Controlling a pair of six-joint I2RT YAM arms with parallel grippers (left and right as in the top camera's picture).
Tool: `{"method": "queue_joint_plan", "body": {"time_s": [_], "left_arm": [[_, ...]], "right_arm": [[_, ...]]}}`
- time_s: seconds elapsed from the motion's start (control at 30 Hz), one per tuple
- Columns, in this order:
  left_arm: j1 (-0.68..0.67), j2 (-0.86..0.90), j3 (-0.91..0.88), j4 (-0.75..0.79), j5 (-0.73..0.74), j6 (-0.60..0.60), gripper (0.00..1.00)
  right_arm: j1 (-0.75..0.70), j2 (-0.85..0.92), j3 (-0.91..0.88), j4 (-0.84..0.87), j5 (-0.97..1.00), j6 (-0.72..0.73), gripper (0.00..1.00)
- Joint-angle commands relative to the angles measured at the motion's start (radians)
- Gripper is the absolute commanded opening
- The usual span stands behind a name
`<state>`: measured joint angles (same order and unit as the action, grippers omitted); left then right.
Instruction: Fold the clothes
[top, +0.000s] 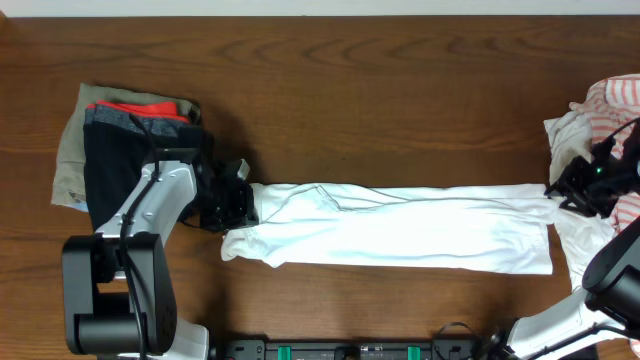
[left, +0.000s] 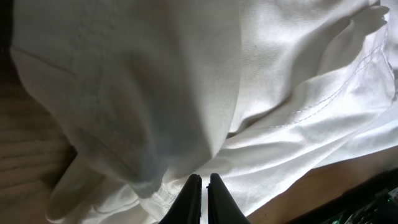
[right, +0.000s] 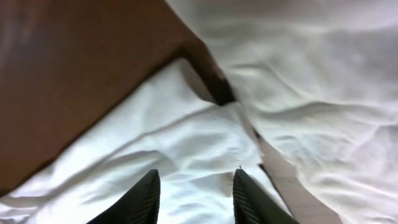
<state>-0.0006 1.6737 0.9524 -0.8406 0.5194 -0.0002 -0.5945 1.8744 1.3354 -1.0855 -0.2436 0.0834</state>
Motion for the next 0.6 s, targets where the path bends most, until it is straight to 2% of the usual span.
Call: {"method": "queue_joint_plan", "body": {"time_s": [0.0, 0.3, 0.57], "left_arm": [[0.006, -0.004, 0.014, -0.003, -0.008, 0.006, 0.07], [0.006, -0.004, 0.014, -0.003, -0.008, 0.006, 0.07], [0.006, -0.004, 0.014, -0.003, -0.008, 0.006, 0.07]], "right_arm": [[-0.02, -0.011, -0.069, 0.001, 0.012, -0.058, 0.38], [-0.02, -0.011, -0.227, 0.125, 0.012, -0.055, 0.4], [-0.02, -0.011, -0.239, 0.148, 0.082, -0.055, 0.42]]}}
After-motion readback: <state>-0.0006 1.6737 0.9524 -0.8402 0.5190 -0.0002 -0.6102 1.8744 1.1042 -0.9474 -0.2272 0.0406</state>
